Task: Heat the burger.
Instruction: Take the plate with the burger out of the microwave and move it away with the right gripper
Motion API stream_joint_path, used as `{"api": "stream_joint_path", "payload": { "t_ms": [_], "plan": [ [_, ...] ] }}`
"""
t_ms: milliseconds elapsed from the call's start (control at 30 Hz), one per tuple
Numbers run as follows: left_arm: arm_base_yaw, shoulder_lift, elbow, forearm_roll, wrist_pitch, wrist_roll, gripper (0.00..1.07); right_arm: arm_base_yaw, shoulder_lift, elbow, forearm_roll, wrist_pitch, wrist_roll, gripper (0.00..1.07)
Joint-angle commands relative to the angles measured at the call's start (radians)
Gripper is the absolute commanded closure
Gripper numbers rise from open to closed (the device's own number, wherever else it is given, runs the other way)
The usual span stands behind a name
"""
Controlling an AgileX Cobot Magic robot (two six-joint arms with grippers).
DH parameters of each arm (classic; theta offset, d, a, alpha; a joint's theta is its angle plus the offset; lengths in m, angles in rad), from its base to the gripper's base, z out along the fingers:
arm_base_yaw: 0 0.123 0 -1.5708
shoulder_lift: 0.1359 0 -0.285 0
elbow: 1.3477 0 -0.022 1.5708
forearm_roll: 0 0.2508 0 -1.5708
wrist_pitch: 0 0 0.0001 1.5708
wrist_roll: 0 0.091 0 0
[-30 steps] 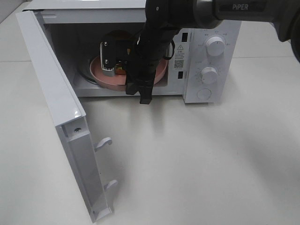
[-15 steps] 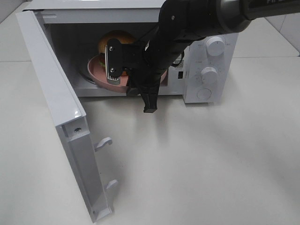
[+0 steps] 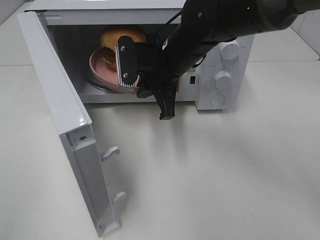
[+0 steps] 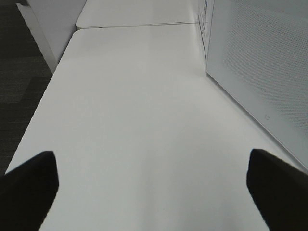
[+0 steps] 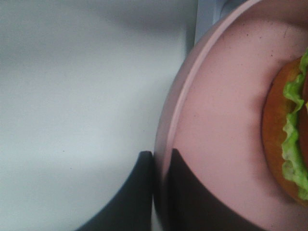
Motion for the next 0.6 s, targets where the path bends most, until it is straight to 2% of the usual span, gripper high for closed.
{"api": "stream_joint_path", "payload": {
  "t_ms": [33,600],
  "plan": [
    [0.004,-0.020,0.003,0.003,-0.009,-0.004,0.06,-0.011,-0.057,0.029,-0.011,-0.064,-0.013,1.07],
    [0.004,-0.020,0.003,0.004,-0.009,-0.004,0.06,0.013,-0.213,0.214,-0.020,-0.073,-0.030,1.07]
  ]
}}
